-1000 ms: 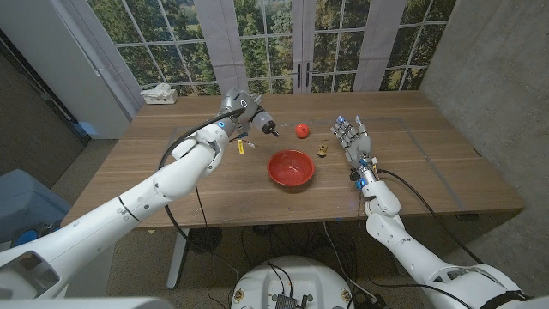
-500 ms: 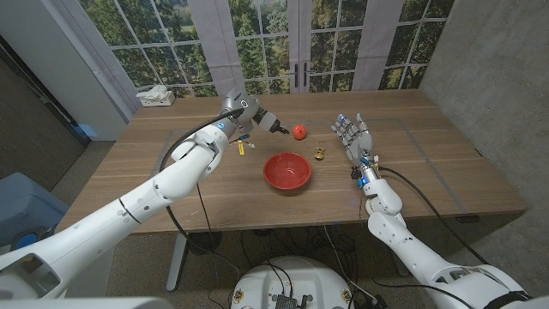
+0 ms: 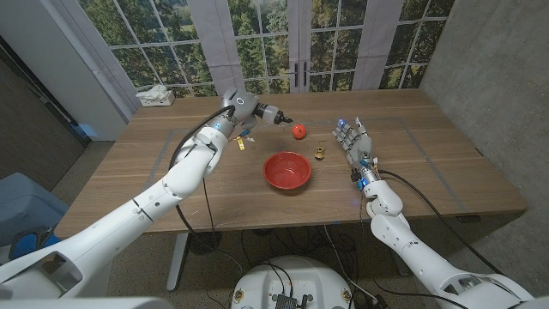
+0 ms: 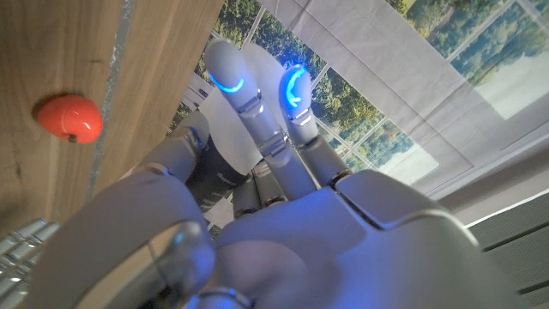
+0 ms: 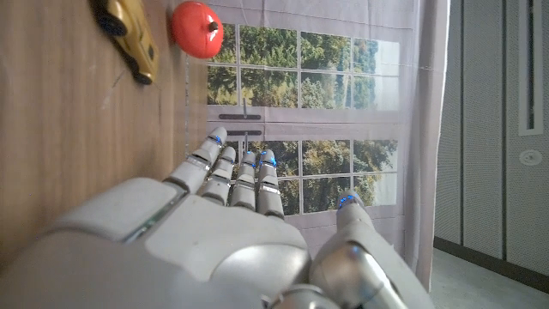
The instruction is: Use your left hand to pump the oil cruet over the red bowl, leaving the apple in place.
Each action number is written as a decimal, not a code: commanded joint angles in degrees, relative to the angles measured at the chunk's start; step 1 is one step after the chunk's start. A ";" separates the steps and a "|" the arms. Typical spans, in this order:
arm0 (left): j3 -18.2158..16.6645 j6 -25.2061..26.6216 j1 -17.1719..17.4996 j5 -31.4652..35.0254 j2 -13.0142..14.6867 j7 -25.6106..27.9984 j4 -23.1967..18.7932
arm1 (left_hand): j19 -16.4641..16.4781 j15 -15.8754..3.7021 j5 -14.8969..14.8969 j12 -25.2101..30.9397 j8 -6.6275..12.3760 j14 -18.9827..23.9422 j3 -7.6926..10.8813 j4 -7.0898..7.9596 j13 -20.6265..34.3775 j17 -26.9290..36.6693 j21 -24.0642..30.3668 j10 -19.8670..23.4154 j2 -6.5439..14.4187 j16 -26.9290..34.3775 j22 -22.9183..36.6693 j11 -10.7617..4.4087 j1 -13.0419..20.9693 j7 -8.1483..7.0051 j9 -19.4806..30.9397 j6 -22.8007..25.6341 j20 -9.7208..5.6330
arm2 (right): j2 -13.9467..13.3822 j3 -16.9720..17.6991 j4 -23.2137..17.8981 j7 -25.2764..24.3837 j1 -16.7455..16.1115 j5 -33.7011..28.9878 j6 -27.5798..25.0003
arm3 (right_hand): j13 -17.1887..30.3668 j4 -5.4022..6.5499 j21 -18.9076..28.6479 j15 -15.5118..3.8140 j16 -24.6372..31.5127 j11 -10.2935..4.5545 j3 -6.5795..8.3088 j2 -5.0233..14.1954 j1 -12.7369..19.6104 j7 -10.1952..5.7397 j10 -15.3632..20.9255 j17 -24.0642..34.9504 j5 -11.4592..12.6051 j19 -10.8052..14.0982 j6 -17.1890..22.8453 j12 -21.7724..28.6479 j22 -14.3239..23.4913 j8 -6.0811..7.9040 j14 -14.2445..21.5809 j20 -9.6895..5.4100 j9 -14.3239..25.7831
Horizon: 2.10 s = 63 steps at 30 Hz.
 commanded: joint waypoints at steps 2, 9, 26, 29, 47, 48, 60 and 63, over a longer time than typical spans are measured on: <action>-1.74 2.11 -2.04 -27.69 -7.24 14.36 6.95 | 0.38 -0.13 -0.26 -0.53 -0.22 -0.14 3.65 4.14 0.29 -0.28 0.07 6.22 3.28 -0.36 -0.23 -5.96 3.17 0.51 0.23 1.88 -6.83 | -2.67 0.15 -4.56 -5.05 -0.72 -1.57 -2.73 | 0.13 -0.45 -0.11 0.38 -0.15 0.14 0.21 -0.08 0.56 -0.06 0.34 0.04 -0.11 0.07 0.66 0.07 0.17 -0.15 -0.10 0.14 0.14; -2.43 0.82 -1.97 -38.28 -6.04 16.57 6.08 | 0.47 -0.10 -0.61 -0.96 -0.64 0.02 3.53 4.40 0.28 -0.94 -0.03 6.46 3.28 -0.67 -0.68 -5.86 3.01 0.62 0.26 1.84 -6.85 | -3.72 0.05 -6.08 -5.99 -0.91 -2.33 -3.12 | 0.12 -0.66 -0.15 0.46 -0.21 0.14 0.25 -0.15 0.73 -0.06 0.28 -0.05 -0.12 0.11 0.64 0.05 0.17 -0.18 -0.09 0.18 0.14; -3.65 4.17 0.93 -52.19 -4.02 20.81 2.95 | 1.32 -0.07 -1.15 -1.73 -1.19 0.97 3.68 4.59 0.26 -1.56 0.22 6.91 3.41 -0.35 -0.99 -5.18 2.99 1.20 0.31 2.00 -6.91 | -7.62 -0.47 -11.93 -8.35 -0.36 -6.15 -4.14 | 0.12 -0.94 -0.18 0.33 -0.26 0.13 0.25 -0.24 0.85 -0.17 0.40 -0.19 -0.16 0.35 0.64 0.10 0.17 -0.22 0.05 0.02 0.14; -4.48 2.72 1.76 -55.16 -3.50 21.91 2.69 | 1.32 -0.07 -1.22 -1.94 -1.27 0.98 3.76 4.63 0.26 -1.63 0.30 6.76 3.39 -0.33 -0.86 -5.05 2.98 1.26 0.32 1.98 -6.90 | -7.90 -0.66 -12.12 -8.16 -0.04 -6.33 -4.37 | 0.12 -0.97 -0.16 0.36 -0.26 0.23 0.25 -0.23 0.85 -0.15 0.35 -0.21 -0.17 0.44 0.67 0.07 0.18 -0.22 0.09 0.08 0.14; -9.43 -9.81 7.30 -72.18 -3.21 27.44 4.46 | 0.62 -0.06 -1.56 -2.83 -1.98 0.50 4.02 5.00 0.29 -2.07 -0.22 6.26 3.40 -0.50 -1.51 -4.94 2.79 1.18 0.37 0.78 -6.92 | -10.08 -1.09 -16.10 -8.74 -0.38 -8.11 -4.92 | 0.12 -1.06 -0.26 0.33 -0.29 0.12 0.23 -0.16 0.77 -0.31 0.41 -0.28 -0.19 0.44 0.66 0.09 0.18 -0.25 0.13 0.01 0.14; -9.63 -10.20 7.55 -73.05 -3.31 27.51 4.57 | 0.59 -0.06 -1.58 -2.85 -2.01 0.31 4.04 5.02 0.29 -2.26 -0.27 6.29 3.42 -0.69 -1.63 -4.85 2.79 1.20 0.37 0.69 -6.92 | -10.29 -1.07 -16.65 -8.95 -0.53 -8.14 -5.23 | 0.12 -1.06 -0.25 0.34 -0.29 0.11 0.22 -0.16 0.77 -0.31 0.45 -0.28 -0.19 0.47 0.65 0.10 0.18 -0.25 0.14 0.05 0.14; -11.01 -14.85 9.59 -81.18 -3.57 27.12 6.29 | 0.15 -0.11 -1.85 -3.23 -2.47 -0.28 4.28 5.05 0.34 -3.41 -0.79 6.38 3.52 -1.67 -3.11 -4.23 2.93 1.28 0.39 -0.90 -6.97 | -11.54 -0.88 -18.98 -9.12 -1.40 -7.93 -6.25 | 0.12 -1.12 -0.26 0.27 -0.31 0.10 0.21 -0.15 0.73 -0.27 0.57 -0.32 -0.20 0.60 0.66 0.14 0.18 -0.26 0.17 0.01 0.15; -11.03 -15.73 9.75 -82.29 -3.41 26.89 6.64 | 0.13 -0.10 -1.90 -3.31 -2.56 -0.30 4.30 5.04 0.35 -3.54 -0.83 6.32 3.52 -1.77 -3.35 -4.18 2.96 1.29 0.39 -1.29 -6.97 | -11.85 -0.78 -19.56 -9.30 -1.67 -8.05 -6.35 | 0.12 -1.14 -0.27 0.31 -0.31 0.09 0.21 -0.13 0.73 -0.25 0.56 -0.33 -0.20 0.61 0.62 0.13 0.18 -0.27 0.18 0.03 0.15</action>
